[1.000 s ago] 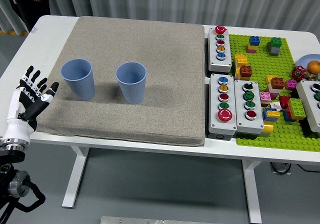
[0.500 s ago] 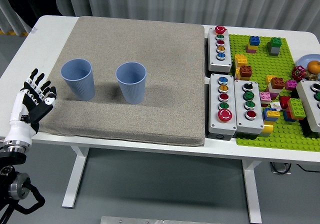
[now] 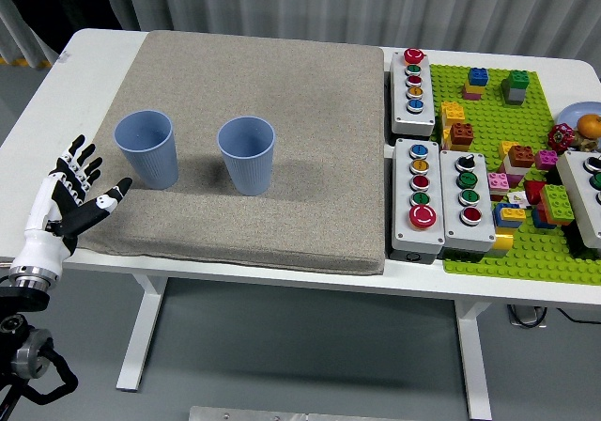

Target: Pick cup pour cup place

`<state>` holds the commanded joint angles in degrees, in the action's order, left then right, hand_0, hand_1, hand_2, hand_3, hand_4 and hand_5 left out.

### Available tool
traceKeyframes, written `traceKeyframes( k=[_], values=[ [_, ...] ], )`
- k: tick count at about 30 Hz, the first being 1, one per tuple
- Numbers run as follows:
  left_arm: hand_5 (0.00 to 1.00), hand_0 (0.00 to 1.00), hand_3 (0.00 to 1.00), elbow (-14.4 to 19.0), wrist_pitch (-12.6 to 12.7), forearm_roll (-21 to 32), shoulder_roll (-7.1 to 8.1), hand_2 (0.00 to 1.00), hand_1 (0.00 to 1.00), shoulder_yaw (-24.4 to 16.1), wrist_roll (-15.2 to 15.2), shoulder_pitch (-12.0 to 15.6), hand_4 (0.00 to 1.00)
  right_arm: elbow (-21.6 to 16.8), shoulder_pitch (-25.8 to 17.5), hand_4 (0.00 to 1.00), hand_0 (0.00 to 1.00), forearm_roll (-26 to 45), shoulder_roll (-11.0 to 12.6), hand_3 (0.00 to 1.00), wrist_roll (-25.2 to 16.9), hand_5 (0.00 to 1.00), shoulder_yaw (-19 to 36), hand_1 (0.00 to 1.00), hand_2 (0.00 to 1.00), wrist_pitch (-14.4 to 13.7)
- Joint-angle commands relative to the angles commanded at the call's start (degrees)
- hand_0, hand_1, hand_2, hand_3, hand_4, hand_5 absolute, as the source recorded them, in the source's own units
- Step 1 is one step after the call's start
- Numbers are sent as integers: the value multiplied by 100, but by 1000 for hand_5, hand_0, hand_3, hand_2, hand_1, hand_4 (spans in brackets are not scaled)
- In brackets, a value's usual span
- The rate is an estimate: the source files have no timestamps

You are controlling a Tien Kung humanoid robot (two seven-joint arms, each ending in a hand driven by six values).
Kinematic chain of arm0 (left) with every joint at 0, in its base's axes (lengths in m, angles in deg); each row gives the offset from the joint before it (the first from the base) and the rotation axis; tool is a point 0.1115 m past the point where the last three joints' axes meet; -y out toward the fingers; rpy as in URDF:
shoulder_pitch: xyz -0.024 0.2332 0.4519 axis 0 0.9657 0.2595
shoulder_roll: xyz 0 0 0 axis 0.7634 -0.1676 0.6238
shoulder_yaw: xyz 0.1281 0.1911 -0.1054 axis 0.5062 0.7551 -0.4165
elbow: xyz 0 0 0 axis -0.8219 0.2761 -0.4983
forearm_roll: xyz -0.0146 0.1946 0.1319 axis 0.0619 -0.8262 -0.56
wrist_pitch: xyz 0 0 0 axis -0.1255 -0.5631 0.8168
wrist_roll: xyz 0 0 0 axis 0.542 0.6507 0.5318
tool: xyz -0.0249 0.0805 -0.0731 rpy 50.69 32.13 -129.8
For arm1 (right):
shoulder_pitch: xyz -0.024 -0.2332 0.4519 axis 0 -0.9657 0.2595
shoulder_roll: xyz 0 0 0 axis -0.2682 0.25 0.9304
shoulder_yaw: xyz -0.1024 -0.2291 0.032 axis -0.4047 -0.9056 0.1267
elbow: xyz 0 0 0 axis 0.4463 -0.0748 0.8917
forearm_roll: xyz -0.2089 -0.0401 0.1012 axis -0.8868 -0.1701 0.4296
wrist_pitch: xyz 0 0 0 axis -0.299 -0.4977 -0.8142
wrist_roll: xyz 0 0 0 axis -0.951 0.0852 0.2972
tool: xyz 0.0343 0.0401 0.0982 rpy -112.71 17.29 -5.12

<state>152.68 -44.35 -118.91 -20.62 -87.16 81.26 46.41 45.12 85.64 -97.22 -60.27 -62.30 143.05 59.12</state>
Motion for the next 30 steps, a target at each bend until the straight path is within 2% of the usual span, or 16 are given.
traceKeyframes(
  k=[14,22,30],
  values=[
    [233,978,998,-159,27,-440,-20,998,979,218,-162,-203,968,0,3,2,700,6,-2,565,-3,22,-19,628,560,-5],
    [234,978,998,-277,72,-408,-56,998,978,373,-159,-350,970,0,-2,2,700,38,-6,564,-7,22,-55,628,559,-11],
    [242,986,998,-381,91,-381,-22,998,975,430,-184,-488,970,0,-23,2,700,34,-5,562,-8,19,-62,628,559,-2]
  ],
)
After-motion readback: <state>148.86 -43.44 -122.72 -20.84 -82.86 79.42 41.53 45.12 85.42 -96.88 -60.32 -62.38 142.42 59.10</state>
